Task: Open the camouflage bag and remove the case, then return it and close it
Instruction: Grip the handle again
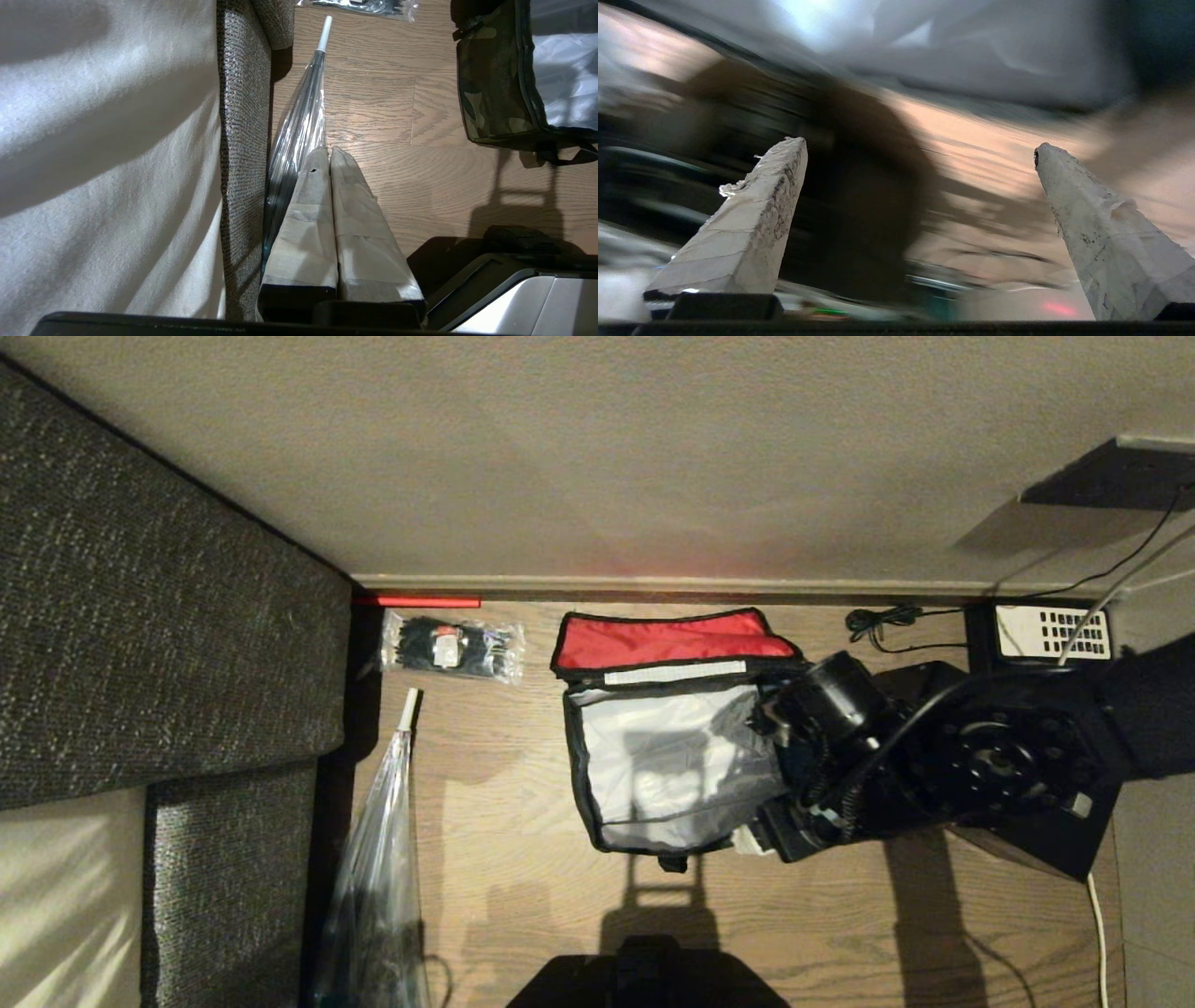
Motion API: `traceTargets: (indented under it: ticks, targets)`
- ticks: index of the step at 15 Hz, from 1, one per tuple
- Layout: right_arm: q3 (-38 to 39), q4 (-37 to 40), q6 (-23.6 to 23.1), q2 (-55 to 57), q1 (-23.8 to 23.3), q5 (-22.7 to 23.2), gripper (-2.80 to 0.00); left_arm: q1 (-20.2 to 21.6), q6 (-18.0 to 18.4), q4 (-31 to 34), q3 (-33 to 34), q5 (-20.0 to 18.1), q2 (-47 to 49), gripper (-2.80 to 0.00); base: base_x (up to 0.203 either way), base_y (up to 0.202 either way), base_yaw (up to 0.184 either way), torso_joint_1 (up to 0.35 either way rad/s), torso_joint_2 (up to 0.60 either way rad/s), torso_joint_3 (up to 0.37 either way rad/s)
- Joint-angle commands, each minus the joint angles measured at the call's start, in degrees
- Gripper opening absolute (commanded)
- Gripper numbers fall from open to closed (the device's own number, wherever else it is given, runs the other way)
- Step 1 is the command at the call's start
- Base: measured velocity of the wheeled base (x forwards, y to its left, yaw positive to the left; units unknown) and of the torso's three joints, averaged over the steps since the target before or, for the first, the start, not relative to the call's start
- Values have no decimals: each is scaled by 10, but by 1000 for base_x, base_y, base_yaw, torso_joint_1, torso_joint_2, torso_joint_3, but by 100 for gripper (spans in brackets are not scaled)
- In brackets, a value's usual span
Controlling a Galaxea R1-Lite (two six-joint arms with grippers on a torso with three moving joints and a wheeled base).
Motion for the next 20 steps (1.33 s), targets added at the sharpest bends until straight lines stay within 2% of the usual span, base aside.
traceTargets:
  ticks: [1, 3, 5, 8, 10, 12, 13, 14, 16, 20]
  targets:
    - [98, -23, -67, -89, -86, -34, 0, 0, 0, 0, 1, 0, -1, -280, 0, 0, 0, 0, 0, 0]
    - [133, -30, -126, -120, -162, -49, 0, 0, 0, 0, 2, 0, -1, -280, 0, 0, 0, 0, 0, 0]
    - [150, -35, -180, -136, -208, -66, 0, 0, 0, 0, 1, 0, -1, -280, 0, 0, 0, 0, 0, 0]
    - [190, -65, -208, -141, -216, -122, 0, 0, 0, 0, 2, 0, -1, -280, 0, 0, 0, 0, 0, 0]
    - [212, -105, -230, -140, -217, -140, 0, 0, 0, 0, 2, 0, -1, -280, 0, 0, 0, 0, 0, 0]
    - [245, -179, -256, -127, -221, -158, 0, 0, 0, 0, 1, 0, -1, -280, 0, 0, 0, 0, 0, 0]
    - [254, -213, -285, -115, -239, -177, 0, 0, 0, 0, 1, 0, -1, -280, 0, 0, 0, 0, 0, 0]
    - [255, -243, -331, -107, -261, -188, 0, 0, 0, 0, 1, 0, -1, -280, 0, 0, 0, 0, 0, 0]
    - [266, -306, -459, -104, -309, -192, 0, 0, 0, 0, 2, 0, -1, -280, 0, 0, 0, 0, 0, 0]
    - [325, -505, -643, -98, -359, -194, 0, 0, 0, 1, 2, 0, -1, -280, 0, 0, 0, 0, 0, 0]
